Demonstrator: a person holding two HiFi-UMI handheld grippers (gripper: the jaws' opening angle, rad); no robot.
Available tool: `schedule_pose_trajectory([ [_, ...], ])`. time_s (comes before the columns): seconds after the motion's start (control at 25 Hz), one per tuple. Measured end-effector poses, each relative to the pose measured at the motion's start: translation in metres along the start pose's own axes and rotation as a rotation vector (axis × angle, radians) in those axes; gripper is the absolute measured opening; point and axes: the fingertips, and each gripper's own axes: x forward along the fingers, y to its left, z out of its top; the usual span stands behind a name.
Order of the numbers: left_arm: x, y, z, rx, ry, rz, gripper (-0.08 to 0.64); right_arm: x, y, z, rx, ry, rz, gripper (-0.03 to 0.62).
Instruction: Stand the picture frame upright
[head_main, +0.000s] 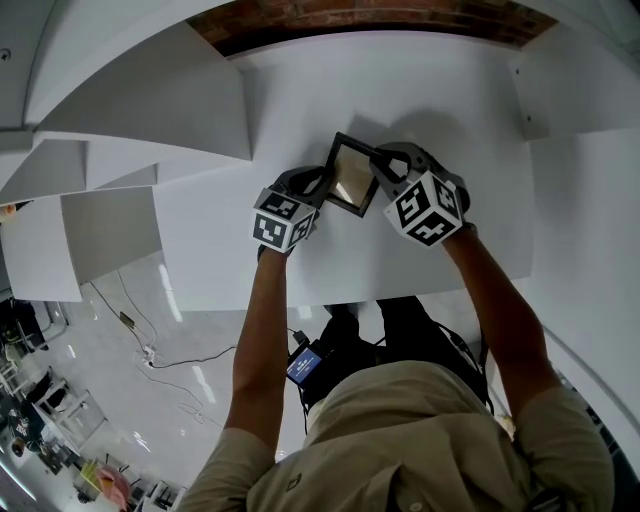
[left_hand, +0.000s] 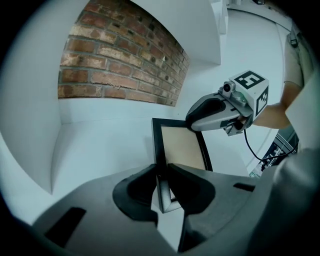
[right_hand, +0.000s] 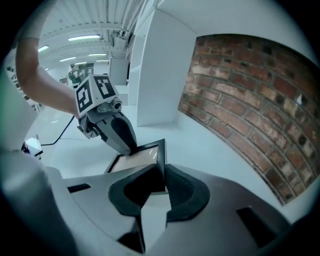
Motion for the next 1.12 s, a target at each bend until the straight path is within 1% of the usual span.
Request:
schedule_pose_trajectory([
  [0.12, -0.009, -0.001, 0.002, 0.006, -0.031, 0.004, 0.077, -0.007, 0.007, 0.013, -0.083, -0.010, -0.036, 0.061],
  [0.28, -0.019, -0.002, 0.000, 0.015, -0.069, 0.010, 0.077, -0.015, 0.020, 0.031, -0.227, -0.021, -0.096, 0.060],
  [0.4, -0.027, -0.005, -0.003, 0.029, -0.093, 0.004, 0.077, -0.021, 0.033, 0.039, -0.329, -0.036, -0.132, 0.060],
  [0.56, -0.038, -0.011, -0.010, 0.056, -0.125, -0.007, 0.077, -0.030, 0.051, 0.049, -0.438, -0.060, -0.175, 0.061],
  [0.64, -0.043, -0.014, -0.013, 0.077, -0.137, -0.013, 0.077, -0.035, 0.062, 0.052, -0.469, -0.069, -0.189, 0.061],
  [0.92, -0.059, -0.022, -0.024, 0.136, -0.174, -0.017, 0.077, -0.046, 0.094, 0.058, -0.524, -0.096, -0.224, 0.061],
  [1.12, -0.068, -0.027, -0.027, 0.152, -0.203, -0.012, 0.077, -0.053, 0.112, 0.057, -0.562, -0.108, -0.238, 0.066],
])
